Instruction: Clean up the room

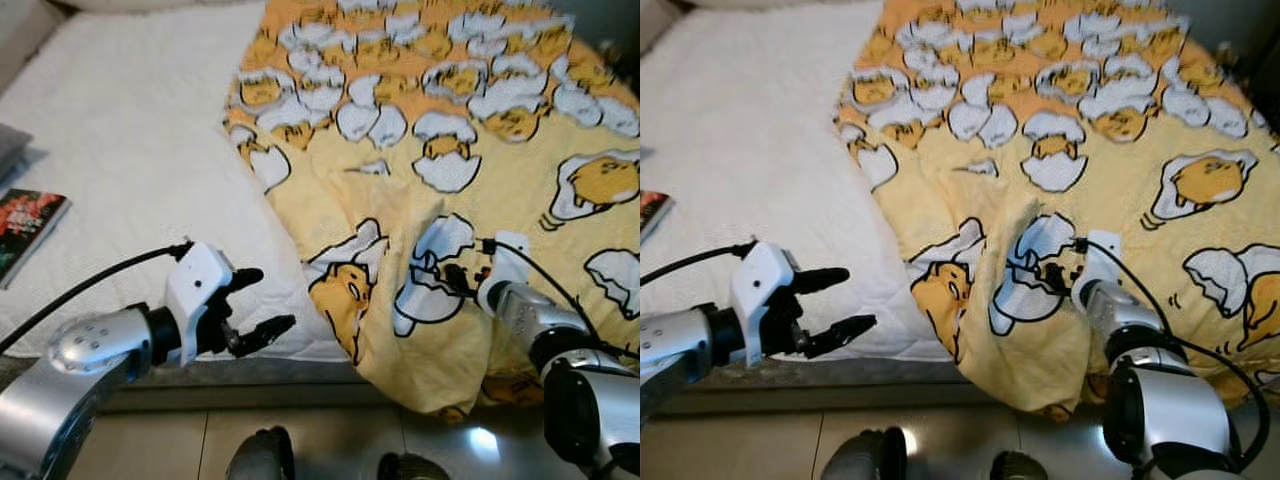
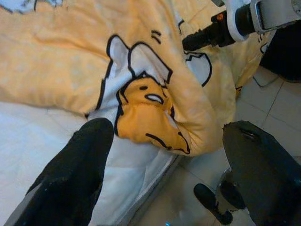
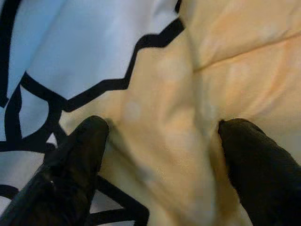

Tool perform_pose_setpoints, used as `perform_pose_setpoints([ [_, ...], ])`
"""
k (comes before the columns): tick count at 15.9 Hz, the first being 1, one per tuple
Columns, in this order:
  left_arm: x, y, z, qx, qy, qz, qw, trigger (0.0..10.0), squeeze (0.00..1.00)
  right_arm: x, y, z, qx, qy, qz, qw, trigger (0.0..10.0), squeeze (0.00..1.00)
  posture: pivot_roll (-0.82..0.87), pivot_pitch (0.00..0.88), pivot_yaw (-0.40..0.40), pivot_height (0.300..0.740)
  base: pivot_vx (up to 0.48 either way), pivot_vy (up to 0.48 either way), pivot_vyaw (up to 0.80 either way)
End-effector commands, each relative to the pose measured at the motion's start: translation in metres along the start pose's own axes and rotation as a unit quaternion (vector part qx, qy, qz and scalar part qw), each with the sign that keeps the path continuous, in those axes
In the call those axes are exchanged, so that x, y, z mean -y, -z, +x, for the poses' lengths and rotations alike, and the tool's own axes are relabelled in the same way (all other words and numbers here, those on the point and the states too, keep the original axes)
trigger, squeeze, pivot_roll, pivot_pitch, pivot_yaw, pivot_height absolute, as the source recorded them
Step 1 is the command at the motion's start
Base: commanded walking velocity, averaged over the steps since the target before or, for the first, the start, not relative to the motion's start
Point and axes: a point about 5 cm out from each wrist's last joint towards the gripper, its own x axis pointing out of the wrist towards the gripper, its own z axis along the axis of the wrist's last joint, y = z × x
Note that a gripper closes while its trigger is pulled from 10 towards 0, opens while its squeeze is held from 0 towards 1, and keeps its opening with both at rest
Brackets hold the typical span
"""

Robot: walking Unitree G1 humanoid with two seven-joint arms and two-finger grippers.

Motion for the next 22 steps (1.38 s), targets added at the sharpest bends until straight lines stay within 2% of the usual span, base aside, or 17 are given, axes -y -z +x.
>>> perform_pose_setpoints([
  [1, 0.001, -0.002, -0.005, -0.002, -0.007, 0.002, 1.000, 10.0, 0.00, -0.001, 0.011, 0.000, -0.010, -0.007, 0.011, 1.000, 0.0, 0.00, 0.25, 0.234, 0.048, 0.740, 0.000, 0.000, 0.00],
  [3, 0.001, -0.002, -0.008, -0.003, -0.017, -0.002, 1.000, 10.0, 0.00, -0.011, 0.007, 0.002, 0.005, -0.031, 0.028, 0.999, 0.0, 0.00, 0.25, 0.227, 0.036, 0.740, 0.000, 0.000, 0.00],
  [7, -0.001, -0.005, -0.005, 0.003, -0.031, 0.001, 1.000, 10.0, 0.00, -0.019, 0.009, 0.003, 0.017, -0.050, 0.029, 0.998, 0.0, 0.00, 0.26, 0.195, 0.018, 0.740, 0.000, 0.000, 0.00],
  [17, -0.003, -0.003, -0.004, -0.002, -0.034, 0.001, 0.999, 10.0, 0.00, -0.020, 0.009, 0.003, 0.032, -0.061, 0.041, 0.997, 0.0, 0.00, 0.26, 0.181, 0.019, 0.740, 0.000, 0.000, 0.00],
  [20, -0.003, -0.004, -0.004, 0.002, -0.037, 0.001, 0.999, 10.0, 0.00, -0.036, 0.002, 0.002, 0.068, -0.152, 0.052, 0.985, 0.0, 0.00, 0.26, 0.169, 0.012, 0.740, 0.000, 0.000, 0.00],
  [22, -0.004, -0.003, -0.004, 0.004, -0.039, 0.000, 0.999, 10.0, 0.00, -0.057, 0.006, -0.003, 0.082, -0.280, 0.052, 0.955, 0.0, 0.00, 0.24, 0.149, 0.005, 0.740, 0.000, 0.000, 0.00],
])
